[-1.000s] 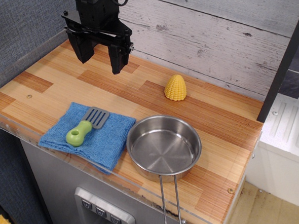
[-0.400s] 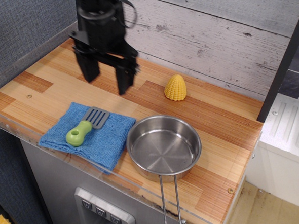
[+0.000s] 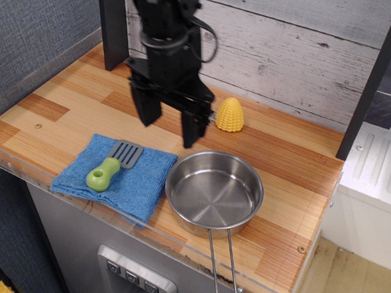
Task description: Place the pot behind the cloth.
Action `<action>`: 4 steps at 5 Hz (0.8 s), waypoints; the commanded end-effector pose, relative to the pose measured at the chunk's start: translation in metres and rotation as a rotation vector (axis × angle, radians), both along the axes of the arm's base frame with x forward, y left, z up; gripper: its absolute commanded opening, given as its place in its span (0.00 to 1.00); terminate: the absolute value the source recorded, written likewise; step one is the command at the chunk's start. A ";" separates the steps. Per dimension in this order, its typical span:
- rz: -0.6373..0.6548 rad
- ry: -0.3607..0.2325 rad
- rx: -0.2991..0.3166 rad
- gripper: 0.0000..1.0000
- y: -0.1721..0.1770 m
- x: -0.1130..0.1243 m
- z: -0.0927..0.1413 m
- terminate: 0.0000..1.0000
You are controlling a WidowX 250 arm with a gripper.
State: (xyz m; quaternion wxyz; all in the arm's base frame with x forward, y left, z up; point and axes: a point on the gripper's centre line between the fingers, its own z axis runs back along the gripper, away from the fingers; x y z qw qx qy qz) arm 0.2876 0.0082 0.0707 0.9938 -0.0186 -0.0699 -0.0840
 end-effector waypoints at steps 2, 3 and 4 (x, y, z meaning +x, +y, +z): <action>-0.108 0.035 0.004 1.00 -0.018 0.008 -0.031 0.00; -0.136 0.032 -0.019 1.00 -0.025 0.003 -0.028 0.00; -0.160 0.025 -0.024 1.00 -0.028 0.001 -0.027 0.00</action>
